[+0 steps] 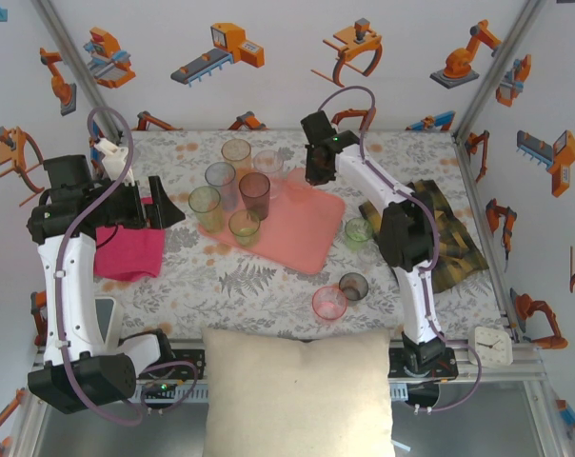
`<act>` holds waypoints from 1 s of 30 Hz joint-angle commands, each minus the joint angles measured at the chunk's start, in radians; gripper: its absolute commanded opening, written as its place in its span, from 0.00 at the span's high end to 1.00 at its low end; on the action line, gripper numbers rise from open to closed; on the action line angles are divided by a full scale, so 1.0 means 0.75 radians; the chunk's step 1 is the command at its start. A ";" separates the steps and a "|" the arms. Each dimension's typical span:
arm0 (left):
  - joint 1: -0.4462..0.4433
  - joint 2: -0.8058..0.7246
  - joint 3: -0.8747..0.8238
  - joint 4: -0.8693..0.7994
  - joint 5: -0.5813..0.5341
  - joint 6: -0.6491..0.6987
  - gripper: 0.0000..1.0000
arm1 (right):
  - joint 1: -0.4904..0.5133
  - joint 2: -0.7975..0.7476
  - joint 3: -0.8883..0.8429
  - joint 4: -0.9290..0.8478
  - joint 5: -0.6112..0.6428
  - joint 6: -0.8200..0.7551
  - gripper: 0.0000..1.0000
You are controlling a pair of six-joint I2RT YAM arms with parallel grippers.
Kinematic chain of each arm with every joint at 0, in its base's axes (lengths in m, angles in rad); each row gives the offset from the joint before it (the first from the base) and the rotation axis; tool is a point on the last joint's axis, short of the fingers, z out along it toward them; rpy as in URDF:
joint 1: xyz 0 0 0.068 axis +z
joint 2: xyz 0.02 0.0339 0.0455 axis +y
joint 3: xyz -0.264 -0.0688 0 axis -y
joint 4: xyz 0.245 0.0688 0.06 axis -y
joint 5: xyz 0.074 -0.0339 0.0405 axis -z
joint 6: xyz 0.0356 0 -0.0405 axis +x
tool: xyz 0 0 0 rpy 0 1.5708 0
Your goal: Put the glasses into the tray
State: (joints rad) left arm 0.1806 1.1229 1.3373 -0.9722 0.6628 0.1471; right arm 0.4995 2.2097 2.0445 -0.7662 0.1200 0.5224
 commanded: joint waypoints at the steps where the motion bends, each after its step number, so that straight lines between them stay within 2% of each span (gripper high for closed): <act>1: 0.011 -0.025 -0.015 0.014 0.015 0.003 0.03 | -0.008 0.005 0.003 -0.014 0.008 0.001 0.88; 14: 0.015 -0.035 -0.020 0.014 0.017 0.000 0.03 | -0.009 0.027 0.002 -0.016 -0.024 0.003 0.84; 30: 0.019 -0.041 -0.028 0.014 0.020 0.001 0.03 | -0.014 0.050 0.001 -0.009 -0.062 0.037 0.82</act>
State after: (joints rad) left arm 0.1890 1.1091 1.3251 -0.9718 0.6632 0.1467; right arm 0.4976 2.2242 2.0441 -0.7700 0.0917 0.5297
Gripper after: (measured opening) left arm 0.972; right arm 0.173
